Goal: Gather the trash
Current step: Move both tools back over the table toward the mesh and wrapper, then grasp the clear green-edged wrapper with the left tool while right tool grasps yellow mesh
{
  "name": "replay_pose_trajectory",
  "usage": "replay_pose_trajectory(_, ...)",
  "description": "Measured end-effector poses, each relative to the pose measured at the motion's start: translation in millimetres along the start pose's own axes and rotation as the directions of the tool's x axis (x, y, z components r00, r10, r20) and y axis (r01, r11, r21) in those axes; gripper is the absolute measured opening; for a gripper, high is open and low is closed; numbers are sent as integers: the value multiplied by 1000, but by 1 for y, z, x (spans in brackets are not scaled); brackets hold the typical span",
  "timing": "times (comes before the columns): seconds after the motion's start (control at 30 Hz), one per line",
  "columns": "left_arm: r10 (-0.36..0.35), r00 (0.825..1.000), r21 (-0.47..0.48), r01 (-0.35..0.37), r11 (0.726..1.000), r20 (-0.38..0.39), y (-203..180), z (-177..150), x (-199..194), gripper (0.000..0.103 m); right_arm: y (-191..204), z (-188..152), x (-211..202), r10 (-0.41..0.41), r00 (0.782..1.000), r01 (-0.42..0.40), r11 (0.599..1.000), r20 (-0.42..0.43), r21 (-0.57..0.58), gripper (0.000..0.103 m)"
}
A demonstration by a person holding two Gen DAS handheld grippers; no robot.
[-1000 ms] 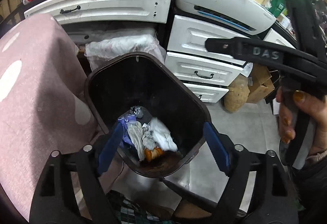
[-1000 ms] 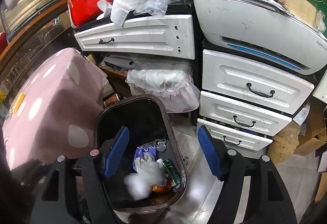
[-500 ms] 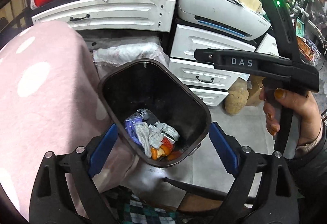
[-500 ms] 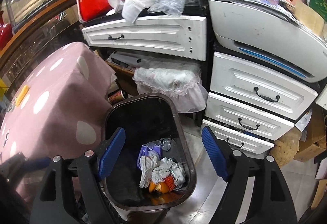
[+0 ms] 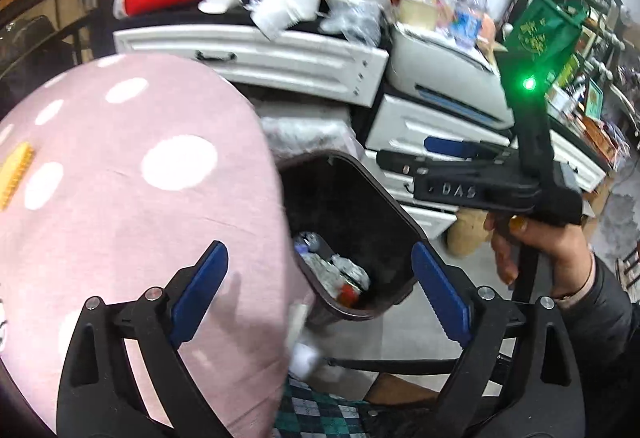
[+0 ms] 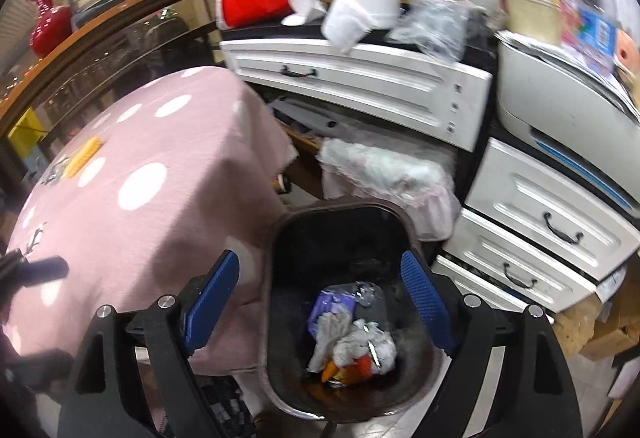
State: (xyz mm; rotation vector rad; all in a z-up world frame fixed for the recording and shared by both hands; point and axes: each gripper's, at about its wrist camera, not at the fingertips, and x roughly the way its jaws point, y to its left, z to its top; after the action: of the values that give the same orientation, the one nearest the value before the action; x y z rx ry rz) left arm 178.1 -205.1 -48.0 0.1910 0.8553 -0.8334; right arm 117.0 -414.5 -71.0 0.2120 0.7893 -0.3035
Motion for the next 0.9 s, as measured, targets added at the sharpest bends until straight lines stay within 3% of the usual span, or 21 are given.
replay_pose_trajectory(0.1,15,999,-15,-15,1000,29,12,2,-18,92,19,8,1,42,999,-42,999,5,-26,83)
replay_pose_trajectory(0.27,133,989,-12,-132,991,62,44,8,-42,92,65,22,8,126,992,-126,987,0,-103,83)
replay_pose_trajectory(0.47,287,957,-141,-277,950,50,115,11,-70,95,130,34,22,236,971,-238,945,-37,-223,84)
replay_pose_trajectory(0.63,396,918,-275,-381,883,-2,190,9,-96,95,186,44,36,309,947,-320,892,-86,-319,84)
replay_pose_trajectory(0.83,514,856,-420,-489,765,-60,288,5,-120,95,245,59,51,380,914,-405,820,-145,-404,84)
replay_pose_trajectory(0.9,521,847,-458,-504,732,-100,318,2,-122,95,267,64,56,393,906,-420,797,-155,-435,84)
